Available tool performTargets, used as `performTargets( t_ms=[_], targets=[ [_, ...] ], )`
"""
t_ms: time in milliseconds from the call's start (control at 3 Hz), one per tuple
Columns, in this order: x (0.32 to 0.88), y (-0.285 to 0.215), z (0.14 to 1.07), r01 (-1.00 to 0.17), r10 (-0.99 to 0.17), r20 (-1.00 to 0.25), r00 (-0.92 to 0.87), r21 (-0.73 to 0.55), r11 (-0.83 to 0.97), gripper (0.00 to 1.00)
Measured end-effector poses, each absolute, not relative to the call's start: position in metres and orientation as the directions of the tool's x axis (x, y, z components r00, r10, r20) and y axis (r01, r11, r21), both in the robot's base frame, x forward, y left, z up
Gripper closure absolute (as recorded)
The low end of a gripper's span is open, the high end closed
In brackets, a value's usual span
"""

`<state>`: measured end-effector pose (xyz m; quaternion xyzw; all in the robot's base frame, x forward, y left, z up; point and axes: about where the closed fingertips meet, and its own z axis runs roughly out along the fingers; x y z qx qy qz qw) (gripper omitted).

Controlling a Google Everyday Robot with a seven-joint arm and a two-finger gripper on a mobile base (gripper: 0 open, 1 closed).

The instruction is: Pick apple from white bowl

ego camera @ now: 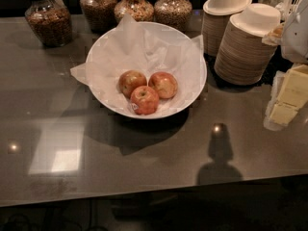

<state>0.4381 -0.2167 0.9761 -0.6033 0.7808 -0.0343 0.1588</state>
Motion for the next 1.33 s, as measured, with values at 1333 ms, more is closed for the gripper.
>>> performTargets(
  t_ms=[1333],
  targets=[
    [0.483,-0.165,0.978,-0.928,-0.955,-0.291,-0.049,-0.34,0.151,0.0]
  ],
)
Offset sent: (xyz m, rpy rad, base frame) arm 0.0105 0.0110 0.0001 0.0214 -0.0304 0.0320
